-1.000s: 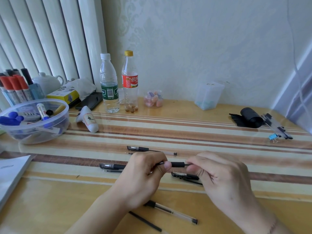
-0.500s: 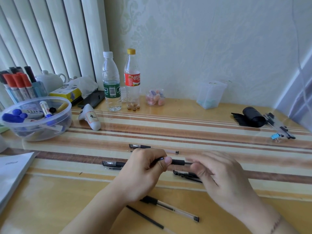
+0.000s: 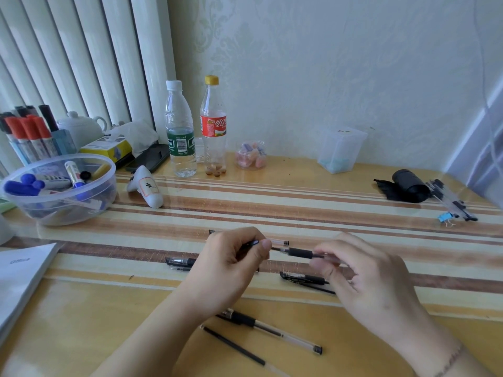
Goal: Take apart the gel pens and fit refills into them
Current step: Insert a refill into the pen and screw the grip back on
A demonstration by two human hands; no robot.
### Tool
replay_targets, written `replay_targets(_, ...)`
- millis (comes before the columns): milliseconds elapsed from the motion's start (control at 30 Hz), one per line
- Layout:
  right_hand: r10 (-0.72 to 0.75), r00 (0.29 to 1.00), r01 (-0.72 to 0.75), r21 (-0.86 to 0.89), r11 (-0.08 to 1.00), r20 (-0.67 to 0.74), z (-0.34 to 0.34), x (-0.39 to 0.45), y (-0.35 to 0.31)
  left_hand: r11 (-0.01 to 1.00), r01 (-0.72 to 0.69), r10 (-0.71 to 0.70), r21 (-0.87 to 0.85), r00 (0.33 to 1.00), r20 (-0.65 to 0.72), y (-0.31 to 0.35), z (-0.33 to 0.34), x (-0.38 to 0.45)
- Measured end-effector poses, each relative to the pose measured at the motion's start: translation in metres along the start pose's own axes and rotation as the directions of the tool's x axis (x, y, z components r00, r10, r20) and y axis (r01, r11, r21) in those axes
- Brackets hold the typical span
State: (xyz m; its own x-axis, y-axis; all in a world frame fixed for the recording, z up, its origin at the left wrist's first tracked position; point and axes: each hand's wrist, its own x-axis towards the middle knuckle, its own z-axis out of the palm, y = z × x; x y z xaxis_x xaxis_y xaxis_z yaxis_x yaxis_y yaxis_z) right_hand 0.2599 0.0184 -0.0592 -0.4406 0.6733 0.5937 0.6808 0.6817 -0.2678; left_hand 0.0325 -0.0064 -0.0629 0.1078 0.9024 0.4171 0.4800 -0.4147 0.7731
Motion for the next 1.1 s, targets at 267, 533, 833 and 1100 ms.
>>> replay_targets(267,0.426,0.901,-0.431,-0.064,0.9,-0.086,-0.023,0.0,0.041,0.995,0.092,-0.095,-0.027,0.982,-0.162,-0.006,-0.01,0.005)
replay_targets(533,0.143,0.972,-0.184,0.223,0.957,0.189,-0.011,-0.003,0.014,1.0,0.022,-0.023,-0.019,1.0,-0.018,0.001,0.006,-0.001)
replay_targets(833,0.193,0.952,-0.236,0.164,0.958,0.239,-0.016,0.0,0.016,1.0,0.016,-0.015,0.019,0.998,-0.064,-0.001,0.008,0.0)
replay_targets(1100,0.365,0.905,-0.332,-0.173,0.927,0.217,-0.027,0.0,0.039,0.991,-0.017,0.032,0.135,0.994,-0.106,-0.004,0.008,0.0)
